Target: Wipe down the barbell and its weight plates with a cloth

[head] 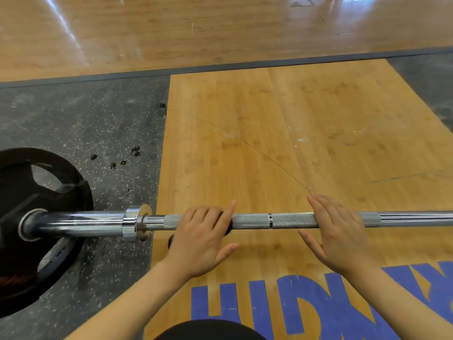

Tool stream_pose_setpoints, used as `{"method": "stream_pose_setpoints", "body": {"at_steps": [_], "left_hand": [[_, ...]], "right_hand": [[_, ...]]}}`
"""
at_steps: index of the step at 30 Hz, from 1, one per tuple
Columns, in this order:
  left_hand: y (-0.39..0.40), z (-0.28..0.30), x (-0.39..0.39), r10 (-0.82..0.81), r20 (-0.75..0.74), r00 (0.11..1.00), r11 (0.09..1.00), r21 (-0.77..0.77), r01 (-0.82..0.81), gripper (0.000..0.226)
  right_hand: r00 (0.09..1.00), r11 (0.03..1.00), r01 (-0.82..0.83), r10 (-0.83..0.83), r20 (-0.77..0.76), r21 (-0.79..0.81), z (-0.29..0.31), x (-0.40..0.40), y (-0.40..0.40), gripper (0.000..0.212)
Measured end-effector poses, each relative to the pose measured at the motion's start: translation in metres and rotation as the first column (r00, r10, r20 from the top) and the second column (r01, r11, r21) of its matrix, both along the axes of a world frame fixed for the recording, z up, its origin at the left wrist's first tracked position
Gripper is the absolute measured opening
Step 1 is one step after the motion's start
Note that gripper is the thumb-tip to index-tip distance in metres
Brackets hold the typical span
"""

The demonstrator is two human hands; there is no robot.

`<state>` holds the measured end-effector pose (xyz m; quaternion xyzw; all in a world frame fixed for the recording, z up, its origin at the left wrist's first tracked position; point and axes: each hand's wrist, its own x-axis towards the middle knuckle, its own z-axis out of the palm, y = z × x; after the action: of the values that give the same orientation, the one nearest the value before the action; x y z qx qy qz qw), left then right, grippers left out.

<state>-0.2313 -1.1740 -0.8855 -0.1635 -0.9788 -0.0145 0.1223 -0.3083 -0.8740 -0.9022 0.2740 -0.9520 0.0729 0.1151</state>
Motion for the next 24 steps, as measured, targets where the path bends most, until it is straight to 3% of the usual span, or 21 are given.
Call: {"method": "stream_pose_setpoints", "body": {"at_steps": [4,7,12,18,24], "left_hand": [[0.054,-0.001,-0.024,-0.156,-0.005,0.988,0.988,0.003,0.156,0.074],[0.079,0.003,-0.038,-0.184,-0.003,0.983,0.983,-0.026,0.184,0.075],[0.059,0.01,-0.036,-0.221,-0.002,0.975,0.975,-0.027,0.221,0.071],[-0.01,0.017,-0.037,0.031,-0.003,1.0,0.998,0.054,-0.031,0.061],[-0.015,0.011,-0.039,0.057,-0.002,0.998,0.997,0.059,-0.056,0.057]], "right_hand": [[1.0,1.0,-0.014,0.014,0.012,-0.005,0.001,-0.001,0.002,0.072],[0.998,0.999,-0.032,0.032,0.048,0.008,0.006,-0.003,0.002,0.072],[0.995,0.994,-0.065,0.071,0.075,-0.083,0.016,-0.003,-0.001,0.068],[0.987,0.956,-0.157,0.157,-0.02,-0.249,0.024,0.013,-0.058,0.045],[0.963,0.963,-0.269,0.27,0.018,-0.025,0.016,0.026,-0.114,0.053]]}}
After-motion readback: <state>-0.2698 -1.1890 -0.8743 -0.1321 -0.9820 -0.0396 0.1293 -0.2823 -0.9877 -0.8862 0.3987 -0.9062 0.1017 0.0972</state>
